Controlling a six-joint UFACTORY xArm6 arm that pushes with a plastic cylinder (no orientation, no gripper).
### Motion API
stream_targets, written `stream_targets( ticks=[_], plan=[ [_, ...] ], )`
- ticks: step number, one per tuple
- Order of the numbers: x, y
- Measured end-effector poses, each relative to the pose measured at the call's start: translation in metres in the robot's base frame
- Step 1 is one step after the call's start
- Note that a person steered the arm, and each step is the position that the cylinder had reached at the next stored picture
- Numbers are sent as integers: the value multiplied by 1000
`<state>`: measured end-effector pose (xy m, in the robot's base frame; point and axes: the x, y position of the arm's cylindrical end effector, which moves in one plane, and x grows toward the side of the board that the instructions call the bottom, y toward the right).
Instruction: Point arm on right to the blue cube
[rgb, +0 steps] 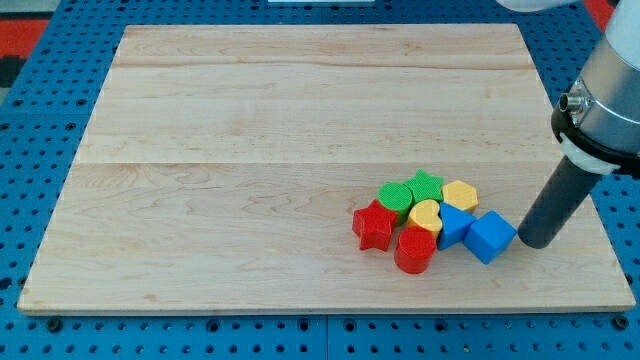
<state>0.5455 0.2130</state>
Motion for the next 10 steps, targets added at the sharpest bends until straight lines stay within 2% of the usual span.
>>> stream_targets(
  ticks=[5, 7, 9, 10],
  plan=[
    [0, 2],
    [18, 15],
    [-5, -26],
    [-4, -15]
  ],
)
